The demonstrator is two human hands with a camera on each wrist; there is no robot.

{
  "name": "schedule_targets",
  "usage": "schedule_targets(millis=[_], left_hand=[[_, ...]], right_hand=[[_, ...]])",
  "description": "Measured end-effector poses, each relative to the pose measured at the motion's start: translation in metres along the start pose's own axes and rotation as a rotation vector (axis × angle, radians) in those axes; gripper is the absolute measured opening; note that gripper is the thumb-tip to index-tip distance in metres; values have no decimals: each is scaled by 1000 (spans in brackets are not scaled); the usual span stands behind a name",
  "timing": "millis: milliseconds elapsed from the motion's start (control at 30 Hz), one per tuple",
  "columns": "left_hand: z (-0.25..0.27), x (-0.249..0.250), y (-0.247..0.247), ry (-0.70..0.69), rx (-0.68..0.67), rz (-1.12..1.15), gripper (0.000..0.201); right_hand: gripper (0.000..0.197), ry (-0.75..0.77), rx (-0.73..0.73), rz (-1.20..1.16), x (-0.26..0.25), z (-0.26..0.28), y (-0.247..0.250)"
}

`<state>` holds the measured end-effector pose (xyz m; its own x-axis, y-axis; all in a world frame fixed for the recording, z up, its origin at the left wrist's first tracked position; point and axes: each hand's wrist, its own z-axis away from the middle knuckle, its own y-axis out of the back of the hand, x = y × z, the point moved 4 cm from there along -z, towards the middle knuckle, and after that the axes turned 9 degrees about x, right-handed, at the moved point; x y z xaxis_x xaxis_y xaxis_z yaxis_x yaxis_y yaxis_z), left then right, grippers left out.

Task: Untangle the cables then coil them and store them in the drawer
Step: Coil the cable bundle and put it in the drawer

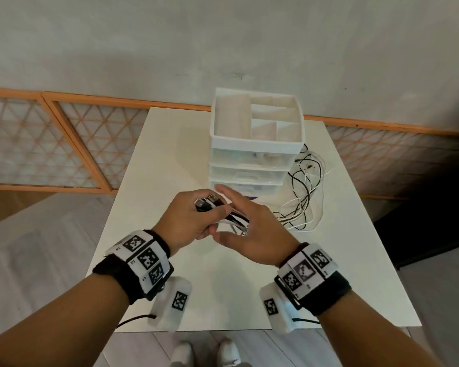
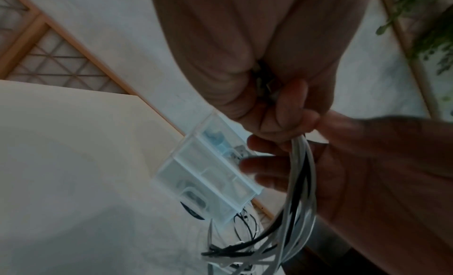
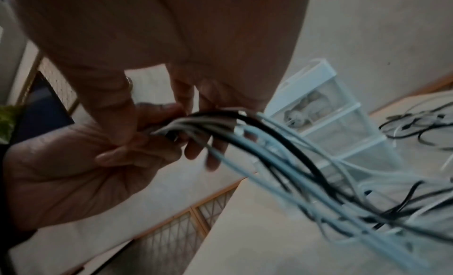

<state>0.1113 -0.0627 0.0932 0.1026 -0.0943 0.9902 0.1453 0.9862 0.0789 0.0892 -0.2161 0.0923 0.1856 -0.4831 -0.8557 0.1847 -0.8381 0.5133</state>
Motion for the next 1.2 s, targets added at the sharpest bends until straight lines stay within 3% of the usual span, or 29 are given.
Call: schedule_targets(millis=[100, 200, 300, 400, 467, 600, 767, 867, 933, 967, 1033, 1133, 1200], left_hand=[[5, -5, 2, 15, 38, 53, 10], [12, -14, 3, 95, 33, 153, 25], [16, -16, -3, 272, 34, 281, 57], [17, -16, -3, 385, 71, 327, 71], [18, -16, -4, 400, 71, 285, 68], [19, -15, -7, 411, 47, 161, 66], [22, -9, -9, 389, -84, 114, 73], [16, -12, -7, 310, 67, 35, 53], [13, -11, -3, 273, 180, 48, 34], [13, -10, -1, 253, 200, 53, 29], [14, -8, 5, 238, 160, 51, 27], [11, -9, 14, 266, 103, -86, 23], [3, -2, 27, 156, 225, -321, 36]], right_hand=[[60, -43, 104, -191, 4, -1, -7], [31, -41, 167, -166, 12, 4, -9], [28, -8, 239, -150, 13, 10, -17], [33, 16, 269, -187, 10, 14, -20], [39, 55, 259, -208, 7, 15, -20], [30, 13, 278, -239, 10, 14, -21], [21, 58, 295, -139, 9, 12, -20], [19, 61, 270, -101, 3, 10, -20], [42, -74, 188, -112, 10, 10, -14], [42, -111, 144, -66, 15, 10, -12], [21, -93, 74, 60, 21, 11, -7], [39, -86, 55, 183, 27, 9, -4], [43, -46, 60, 268, 27, 7, -4]])
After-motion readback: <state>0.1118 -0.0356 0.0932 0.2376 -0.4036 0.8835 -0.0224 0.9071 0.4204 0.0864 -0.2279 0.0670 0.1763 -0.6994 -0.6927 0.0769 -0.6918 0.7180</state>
